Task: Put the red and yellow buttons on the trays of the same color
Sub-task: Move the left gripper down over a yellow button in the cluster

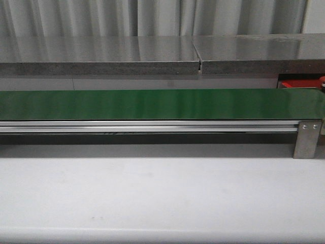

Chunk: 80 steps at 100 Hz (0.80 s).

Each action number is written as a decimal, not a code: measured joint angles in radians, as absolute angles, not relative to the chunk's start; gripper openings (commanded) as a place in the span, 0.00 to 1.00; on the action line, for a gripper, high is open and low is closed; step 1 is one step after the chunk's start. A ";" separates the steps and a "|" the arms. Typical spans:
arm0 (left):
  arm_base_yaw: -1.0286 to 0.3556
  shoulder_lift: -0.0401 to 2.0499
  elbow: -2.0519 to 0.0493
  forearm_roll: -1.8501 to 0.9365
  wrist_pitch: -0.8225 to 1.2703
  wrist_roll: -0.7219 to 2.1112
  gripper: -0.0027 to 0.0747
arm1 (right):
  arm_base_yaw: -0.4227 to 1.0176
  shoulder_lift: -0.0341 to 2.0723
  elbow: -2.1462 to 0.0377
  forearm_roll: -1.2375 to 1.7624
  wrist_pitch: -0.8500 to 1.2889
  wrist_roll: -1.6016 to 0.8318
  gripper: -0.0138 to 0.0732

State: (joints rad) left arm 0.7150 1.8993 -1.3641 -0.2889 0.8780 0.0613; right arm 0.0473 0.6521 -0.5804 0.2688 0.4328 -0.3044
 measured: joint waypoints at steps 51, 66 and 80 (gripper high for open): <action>0.715 2.030 -1.531 -0.291 0.904 0.061 0.36 | 0.047 0.652 -0.580 0.269 0.433 -0.304 0.02; 0.715 2.030 -1.531 -0.291 0.908 0.061 0.28 | 0.047 0.652 -0.580 0.269 0.433 -0.304 0.02; 0.715 2.030 -1.531 -0.292 0.909 0.068 0.28 | 0.047 0.652 -0.580 0.269 0.433 -0.304 0.02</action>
